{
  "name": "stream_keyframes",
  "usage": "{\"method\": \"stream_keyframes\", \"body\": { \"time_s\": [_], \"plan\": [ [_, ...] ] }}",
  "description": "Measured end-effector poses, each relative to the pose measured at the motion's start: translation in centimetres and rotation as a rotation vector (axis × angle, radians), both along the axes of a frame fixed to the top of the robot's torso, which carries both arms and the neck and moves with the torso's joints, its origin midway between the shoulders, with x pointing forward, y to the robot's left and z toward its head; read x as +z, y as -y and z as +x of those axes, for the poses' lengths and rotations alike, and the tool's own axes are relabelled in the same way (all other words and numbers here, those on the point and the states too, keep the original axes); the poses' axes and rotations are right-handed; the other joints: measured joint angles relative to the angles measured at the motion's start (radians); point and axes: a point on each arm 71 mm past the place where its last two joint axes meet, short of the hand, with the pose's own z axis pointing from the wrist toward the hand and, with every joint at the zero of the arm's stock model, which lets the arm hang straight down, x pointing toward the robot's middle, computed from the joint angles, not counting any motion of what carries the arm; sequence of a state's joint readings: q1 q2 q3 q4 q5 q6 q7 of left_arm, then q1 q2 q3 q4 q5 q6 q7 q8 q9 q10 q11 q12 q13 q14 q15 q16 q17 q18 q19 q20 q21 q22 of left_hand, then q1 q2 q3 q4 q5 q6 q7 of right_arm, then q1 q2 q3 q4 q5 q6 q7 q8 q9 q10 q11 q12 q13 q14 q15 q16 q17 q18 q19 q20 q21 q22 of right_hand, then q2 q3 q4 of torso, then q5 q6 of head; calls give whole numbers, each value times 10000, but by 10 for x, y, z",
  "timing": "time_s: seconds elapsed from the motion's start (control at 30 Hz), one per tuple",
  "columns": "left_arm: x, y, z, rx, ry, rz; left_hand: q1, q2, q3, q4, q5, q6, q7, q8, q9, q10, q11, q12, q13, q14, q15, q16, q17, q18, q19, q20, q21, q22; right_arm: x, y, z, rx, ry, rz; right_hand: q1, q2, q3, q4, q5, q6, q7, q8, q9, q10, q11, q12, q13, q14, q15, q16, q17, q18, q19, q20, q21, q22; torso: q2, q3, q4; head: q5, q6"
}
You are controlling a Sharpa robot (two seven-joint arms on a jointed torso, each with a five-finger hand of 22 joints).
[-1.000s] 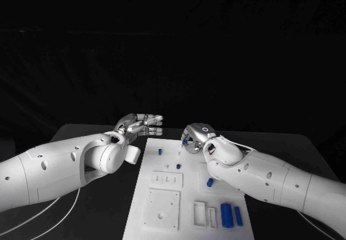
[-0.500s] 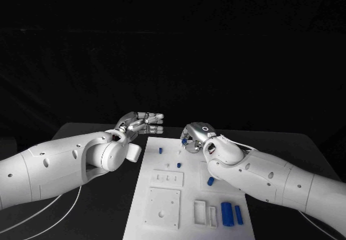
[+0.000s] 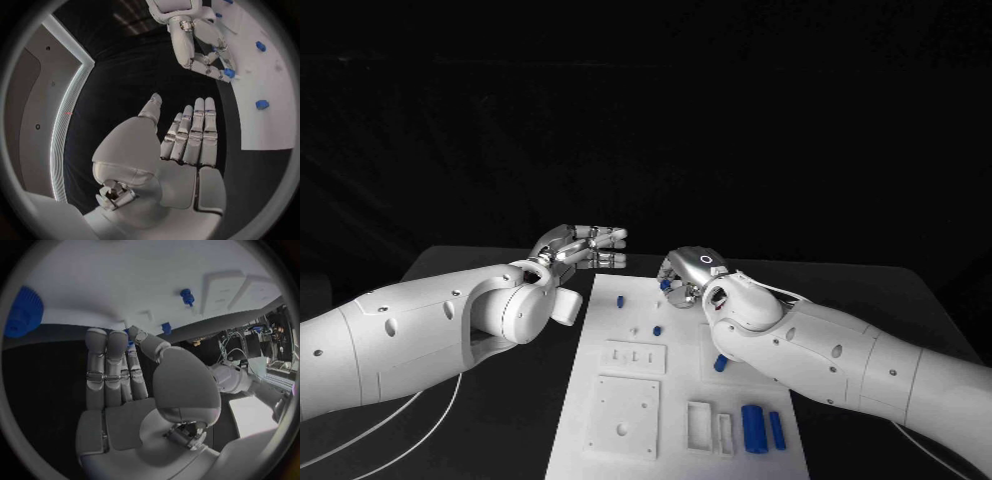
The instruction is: Assemble the parts on the task board
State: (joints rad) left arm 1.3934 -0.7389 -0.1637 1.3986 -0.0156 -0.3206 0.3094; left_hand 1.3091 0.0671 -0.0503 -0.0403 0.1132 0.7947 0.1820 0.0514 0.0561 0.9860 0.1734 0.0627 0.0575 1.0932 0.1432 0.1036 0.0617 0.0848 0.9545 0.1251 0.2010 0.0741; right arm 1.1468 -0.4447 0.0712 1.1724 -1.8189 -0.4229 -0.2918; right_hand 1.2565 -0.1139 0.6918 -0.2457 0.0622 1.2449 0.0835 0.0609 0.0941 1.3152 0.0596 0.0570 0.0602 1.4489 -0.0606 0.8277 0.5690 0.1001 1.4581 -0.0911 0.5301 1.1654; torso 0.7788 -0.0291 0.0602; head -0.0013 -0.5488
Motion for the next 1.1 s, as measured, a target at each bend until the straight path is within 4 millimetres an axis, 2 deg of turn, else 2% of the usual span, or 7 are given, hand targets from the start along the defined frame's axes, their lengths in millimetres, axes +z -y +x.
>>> {"method": "stream_keyframes", "body": {
  "time_s": [0.23, 0.87, 1.0, 1.1],
  "plan": [
    [1, 2, -1, -66, 8, -20, 0, 0, 0, 0, 0, 0, 0, 0, 0, 0, 0, 0, 0, 0, 0, 0, 0, 0, 0, 0, 0, 0, -1, -2, 1, -3, -87, -91, -40, 40, -29, -29, 50, 22, -23, 0, -18, -14, -15, -10, 0, 0, 0, 0, -1, -5, 0, 0, -82, 78, 16, -13, -4, 13, -28],
    [4, 5, -2, -142, 70, -43, 0, 0, 0, 0, 0, 0, 0, 0, 0, 0, 0, 0, 0, 0, 0, 0, 0, 0, 0, 0, 0, 0, -3, -5, 4, -24, -124, -288, -50, 50, -46, -43, 61, 2, -37, -36, -53, 5, 5, -8, 0, 1, 1, -39, -2, -12, -1, 1, -222, 137, 23, -14, 1, 30, -120],
    [5, 5, -2, -152, 78, -44, 0, 0, 0, 0, 0, 0, 0, 0, 0, 0, 0, 0, 0, 0, 0, 0, 0, 0, 0, 0, 0, 0, -5, -5, 6, -68, -169, -354, -50, 50, -59, -55, 357, 1, -36, -4, -51, 4, 4, 1, 0, 0, 1, -41, -8, -14, -2, 2, -271, 168, 21, -13, 1, 30, -127],
    [5, 6, -2, -176, 79, -49, 0, 0, 0, 0, 0, -29, -28, 0, 0, 0, 0, 0, 0, 0, 0, 0, 0, 1, 25, 25, 0, 0, -6, -5, 6, -78, -208, -392, -49, 49, -87, -83, 417, -1, -34, 0, -49, 4, 4, 1, 0, 0, 1, -50, -13, -18, -2, 2, -365, 223, 17, -20, 2, 33, -132]
  ]
}}
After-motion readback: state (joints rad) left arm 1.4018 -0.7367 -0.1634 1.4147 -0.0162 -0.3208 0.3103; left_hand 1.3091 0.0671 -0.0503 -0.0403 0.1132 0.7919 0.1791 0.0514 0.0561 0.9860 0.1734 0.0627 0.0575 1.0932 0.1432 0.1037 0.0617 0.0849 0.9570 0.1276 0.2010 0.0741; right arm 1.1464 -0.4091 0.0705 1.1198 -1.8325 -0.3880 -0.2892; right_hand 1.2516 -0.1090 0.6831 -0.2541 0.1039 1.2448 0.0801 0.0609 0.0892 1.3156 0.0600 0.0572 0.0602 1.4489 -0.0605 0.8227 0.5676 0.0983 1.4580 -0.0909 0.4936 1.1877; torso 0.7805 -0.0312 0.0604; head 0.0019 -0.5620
